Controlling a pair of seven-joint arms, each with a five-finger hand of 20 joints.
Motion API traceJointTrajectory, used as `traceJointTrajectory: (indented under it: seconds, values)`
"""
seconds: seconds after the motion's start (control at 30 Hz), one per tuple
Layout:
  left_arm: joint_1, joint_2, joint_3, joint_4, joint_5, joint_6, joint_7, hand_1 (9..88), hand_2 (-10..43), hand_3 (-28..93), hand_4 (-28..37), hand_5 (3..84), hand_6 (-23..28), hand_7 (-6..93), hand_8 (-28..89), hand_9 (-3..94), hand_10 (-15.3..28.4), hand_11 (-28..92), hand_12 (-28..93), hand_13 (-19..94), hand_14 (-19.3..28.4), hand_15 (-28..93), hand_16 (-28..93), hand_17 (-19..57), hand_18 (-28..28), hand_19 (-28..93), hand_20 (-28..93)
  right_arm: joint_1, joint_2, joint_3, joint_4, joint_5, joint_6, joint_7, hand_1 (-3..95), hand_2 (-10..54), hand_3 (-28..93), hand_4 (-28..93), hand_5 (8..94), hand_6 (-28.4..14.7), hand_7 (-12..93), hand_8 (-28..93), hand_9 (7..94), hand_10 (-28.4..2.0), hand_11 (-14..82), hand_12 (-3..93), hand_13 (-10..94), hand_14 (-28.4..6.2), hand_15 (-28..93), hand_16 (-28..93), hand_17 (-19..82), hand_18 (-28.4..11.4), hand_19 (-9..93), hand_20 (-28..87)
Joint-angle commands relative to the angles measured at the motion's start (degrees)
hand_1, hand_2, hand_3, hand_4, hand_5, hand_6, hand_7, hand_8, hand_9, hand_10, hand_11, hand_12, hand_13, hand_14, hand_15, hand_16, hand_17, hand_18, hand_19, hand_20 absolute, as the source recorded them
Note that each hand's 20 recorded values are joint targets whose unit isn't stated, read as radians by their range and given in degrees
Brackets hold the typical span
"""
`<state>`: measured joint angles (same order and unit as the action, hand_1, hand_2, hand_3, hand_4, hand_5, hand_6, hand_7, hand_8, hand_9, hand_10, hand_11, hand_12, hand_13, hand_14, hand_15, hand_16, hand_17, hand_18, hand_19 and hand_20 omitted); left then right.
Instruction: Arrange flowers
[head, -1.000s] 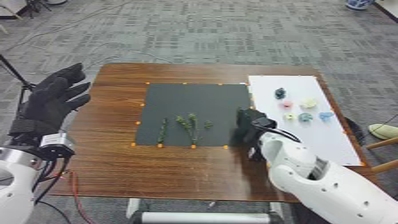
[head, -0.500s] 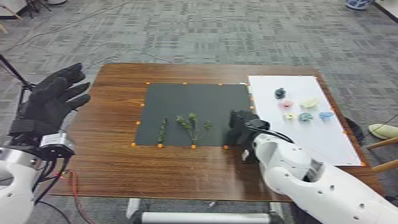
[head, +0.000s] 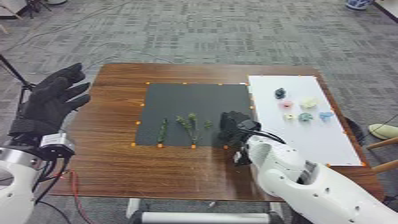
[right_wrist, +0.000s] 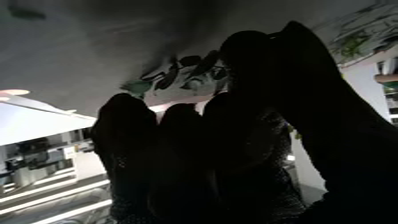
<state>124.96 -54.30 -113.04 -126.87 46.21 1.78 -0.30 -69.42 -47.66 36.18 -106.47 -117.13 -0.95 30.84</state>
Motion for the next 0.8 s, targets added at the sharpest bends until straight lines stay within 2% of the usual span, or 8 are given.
traceJointTrajectory:
  seconds: [0.03, 0.5, 0.6, 0.8]
  values:
    - [0.0, -0.44, 0.14, 0.04, 0.05, 0.12, -0.31, 25.7, -2.1, 67, -25.1, 22.8, 1.7, 19.2, -9, 15.9, 9.2, 21, 20, 7, 12.7, 42, -4, -11.0, 19.4, 39, 12, -0.5, -0.4, -0.2, 1.4, -1.3, -1.3, 0.2, 41.5, -9.5, 82, -19, 79.2, 1.9, 52, 25, 87.3, -6.4, 63.3, 49.7, 84, -6.1, 83, 43, 58, -21.3, 93, 73]
    - [0.0, -0.48, 0.31, 0.05, 0.1, 0.08, -0.34, 25.9, -1.7, 67, -25.2, 22.8, 1.7, 19.2, -9, 15.9, 9.2, 21, 20, 7, 12.6, 43, -4, -10.9, 19.3, 39, 12, -2.4, 0.0, 0.7, 0.0, -1.3, -2.3, -1.2, 41.5, -9.5, 82, -19, 79.0, 2.2, 52, 25, 87.0, -6.4, 63.2, 49.7, 84, -6.3, 84, 42, 58, -21.1, 93, 73]
    - [0.0, -0.55, 0.21, 0.07, 0.05, 0.08, -0.48, 25.9, -1.6, 67, -25.2, 22.8, 1.7, 19.3, -9, 15.9, 9.2, 21, 20, 7, 12.6, 43, -4, -11.0, 19.4, 39, 12, -2.7, -0.4, 1.5, -0.1, -1.6, -4.1, -1.3, 41.2, -9.5, 82, -19, 78.7, 2.0, 52, 25, 86.8, -6.4, 63.2, 49.8, 84, -6.3, 84, 43, 57, -21.1, 93, 73]
    - [0.1, -0.49, 0.14, -0.03, 0.07, 0.22, -0.31, 26.2, -1.3, 67, -25.3, 22.7, 1.7, 19.3, -9, 15.9, 9.2, 21, 20, 7, 12.6, 43, -4, -11.0, 19.4, 39, 12, -2.2, 0.3, 0.8, -0.4, -2.7, -3.4, 0.0, 39.5, -9.5, 80, -23, 73.4, 2.2, 53, 23, 83.9, -6.6, 63.8, 51.0, 81, -6.6, 84, 43, 55, -20.8, 93, 73]
